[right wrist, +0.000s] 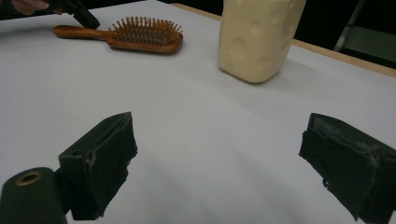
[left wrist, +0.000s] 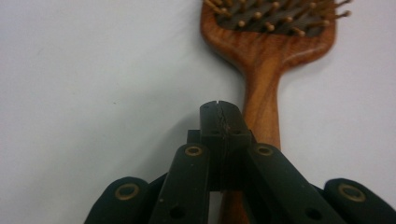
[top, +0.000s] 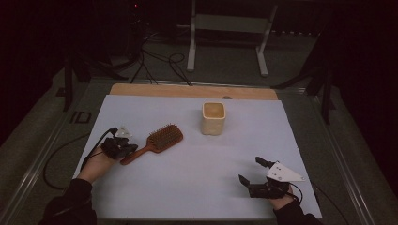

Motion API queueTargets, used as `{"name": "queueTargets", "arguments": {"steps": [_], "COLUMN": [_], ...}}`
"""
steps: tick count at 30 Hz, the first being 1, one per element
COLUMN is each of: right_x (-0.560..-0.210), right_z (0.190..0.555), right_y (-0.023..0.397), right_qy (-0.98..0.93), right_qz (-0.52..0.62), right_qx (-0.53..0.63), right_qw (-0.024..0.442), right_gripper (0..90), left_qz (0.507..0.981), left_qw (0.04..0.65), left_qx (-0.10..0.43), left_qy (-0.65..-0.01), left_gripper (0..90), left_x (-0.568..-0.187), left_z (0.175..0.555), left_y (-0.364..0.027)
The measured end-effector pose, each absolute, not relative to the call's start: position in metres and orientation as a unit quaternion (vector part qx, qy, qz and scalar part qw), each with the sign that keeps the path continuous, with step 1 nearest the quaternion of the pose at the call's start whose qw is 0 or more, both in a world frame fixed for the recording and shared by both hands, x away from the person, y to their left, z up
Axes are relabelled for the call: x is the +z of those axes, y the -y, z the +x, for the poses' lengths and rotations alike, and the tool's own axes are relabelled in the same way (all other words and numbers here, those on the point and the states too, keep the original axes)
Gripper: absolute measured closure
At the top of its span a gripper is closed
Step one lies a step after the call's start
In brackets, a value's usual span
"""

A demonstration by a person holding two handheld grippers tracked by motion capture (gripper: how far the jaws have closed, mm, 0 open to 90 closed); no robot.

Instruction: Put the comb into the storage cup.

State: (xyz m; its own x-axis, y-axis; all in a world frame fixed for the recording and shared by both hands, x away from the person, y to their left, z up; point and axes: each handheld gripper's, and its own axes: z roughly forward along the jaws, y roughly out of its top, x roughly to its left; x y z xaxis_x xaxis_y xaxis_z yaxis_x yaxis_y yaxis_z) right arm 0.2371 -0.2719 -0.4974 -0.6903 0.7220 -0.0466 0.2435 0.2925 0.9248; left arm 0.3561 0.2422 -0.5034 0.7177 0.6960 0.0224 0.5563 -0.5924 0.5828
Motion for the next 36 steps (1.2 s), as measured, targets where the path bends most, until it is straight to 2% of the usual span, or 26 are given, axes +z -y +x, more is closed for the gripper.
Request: {"name": "queueTargets", "arguments": {"steps": [23,36], "right_x": [-0.497,-0.497], "right_z": [0.237,0.238], "right_y": [0.271,0.271], "right_qy": [-0.769,-0.768], "right_qz": [0.315,0.317], "right_qx": [0.502,0.503], "right_qw": [0.238,0.238], "right_gripper": [9.2,9.2], "left_qz": [0.888,0.867], "left_qw": [0.281,0.284], "left_qx": [0.096,0.111], "left_qy": [-0.352,-0.393], "left_gripper": [90.0,90.0], "left_x": [-0.500,-0.468], "left_z": [0.337,0.330], "left_y": [-0.237,-0.237]}}
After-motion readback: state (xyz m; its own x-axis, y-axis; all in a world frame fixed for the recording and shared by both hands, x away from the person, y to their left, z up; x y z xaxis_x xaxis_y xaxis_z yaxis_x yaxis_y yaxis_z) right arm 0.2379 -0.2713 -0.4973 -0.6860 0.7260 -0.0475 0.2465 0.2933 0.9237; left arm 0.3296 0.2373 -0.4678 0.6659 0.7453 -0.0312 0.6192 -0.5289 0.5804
